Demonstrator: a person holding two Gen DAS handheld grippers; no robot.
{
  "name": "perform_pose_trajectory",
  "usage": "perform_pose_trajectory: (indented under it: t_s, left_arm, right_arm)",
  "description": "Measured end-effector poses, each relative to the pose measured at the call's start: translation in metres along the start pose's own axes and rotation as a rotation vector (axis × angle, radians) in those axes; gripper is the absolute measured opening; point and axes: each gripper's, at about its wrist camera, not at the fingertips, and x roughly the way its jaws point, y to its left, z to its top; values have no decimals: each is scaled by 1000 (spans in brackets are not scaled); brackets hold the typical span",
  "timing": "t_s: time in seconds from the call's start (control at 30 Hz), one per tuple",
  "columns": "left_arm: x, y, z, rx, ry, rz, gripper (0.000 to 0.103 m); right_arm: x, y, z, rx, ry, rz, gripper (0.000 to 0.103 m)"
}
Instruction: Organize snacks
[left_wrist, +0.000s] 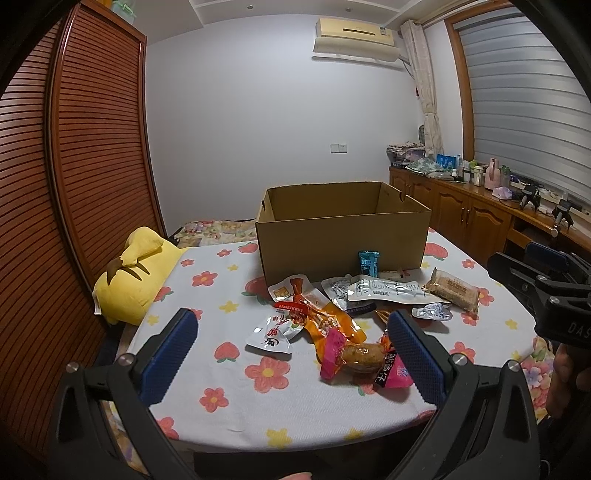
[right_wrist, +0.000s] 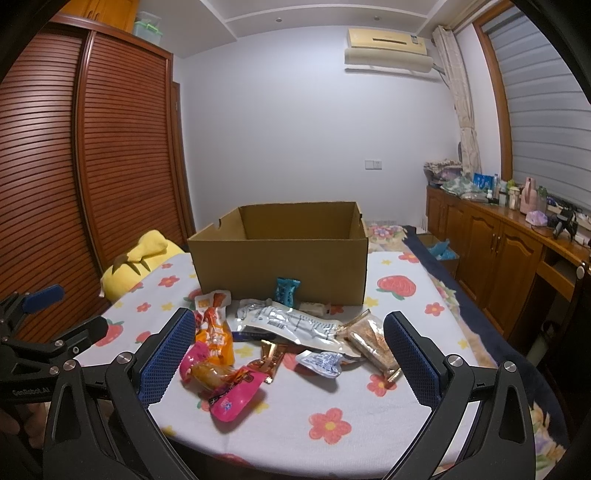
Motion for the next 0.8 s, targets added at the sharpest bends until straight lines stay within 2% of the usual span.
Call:
perform_pose_trajectory:
  t_s: [0.8]
  left_arm:
    - [-9,0,5,2,-15,-1,103]
  right_arm:
    - [-2,1,1,0,-3,1,103]
